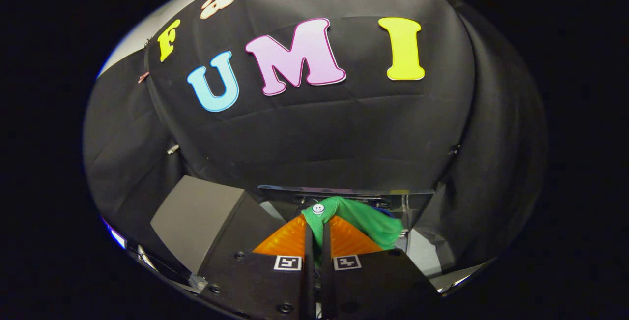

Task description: Put the clothes into the washing machine and then close the washing machine lid.

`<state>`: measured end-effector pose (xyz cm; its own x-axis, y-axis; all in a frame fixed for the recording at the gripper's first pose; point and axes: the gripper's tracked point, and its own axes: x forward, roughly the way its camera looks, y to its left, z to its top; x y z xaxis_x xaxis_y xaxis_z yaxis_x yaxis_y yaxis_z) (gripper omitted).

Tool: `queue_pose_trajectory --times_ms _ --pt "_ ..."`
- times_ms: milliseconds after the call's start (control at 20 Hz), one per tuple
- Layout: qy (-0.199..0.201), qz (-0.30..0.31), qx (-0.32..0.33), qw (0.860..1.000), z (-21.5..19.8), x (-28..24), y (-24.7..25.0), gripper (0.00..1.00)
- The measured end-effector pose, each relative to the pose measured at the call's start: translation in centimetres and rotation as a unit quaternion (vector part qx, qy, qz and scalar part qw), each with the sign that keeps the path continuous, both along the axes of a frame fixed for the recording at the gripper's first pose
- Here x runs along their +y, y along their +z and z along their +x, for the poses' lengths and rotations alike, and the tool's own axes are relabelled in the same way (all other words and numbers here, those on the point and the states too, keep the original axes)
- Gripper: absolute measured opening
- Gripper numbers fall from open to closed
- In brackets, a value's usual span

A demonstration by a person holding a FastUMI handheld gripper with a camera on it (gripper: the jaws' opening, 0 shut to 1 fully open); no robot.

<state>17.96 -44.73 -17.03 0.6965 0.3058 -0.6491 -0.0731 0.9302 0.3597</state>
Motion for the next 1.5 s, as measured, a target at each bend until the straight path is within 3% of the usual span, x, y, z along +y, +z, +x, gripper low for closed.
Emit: queue_pose_trajectory --times_ms 300,700,1100,1500 --pt "0.01 0.027 0.029 0.999 0.1 2.8 -2.4 0.08" --pt "0.021 -0.015 0.072 0.997 -1.2 4.7 -9.2 0.08" --pt "-0.035 -0.028 0.15 0.988 -2.3 2.9 -18.5 0.08" --pt "-0.041 -0.039 0.2 0.978 -5.0 3.6 -26.2 0.08"
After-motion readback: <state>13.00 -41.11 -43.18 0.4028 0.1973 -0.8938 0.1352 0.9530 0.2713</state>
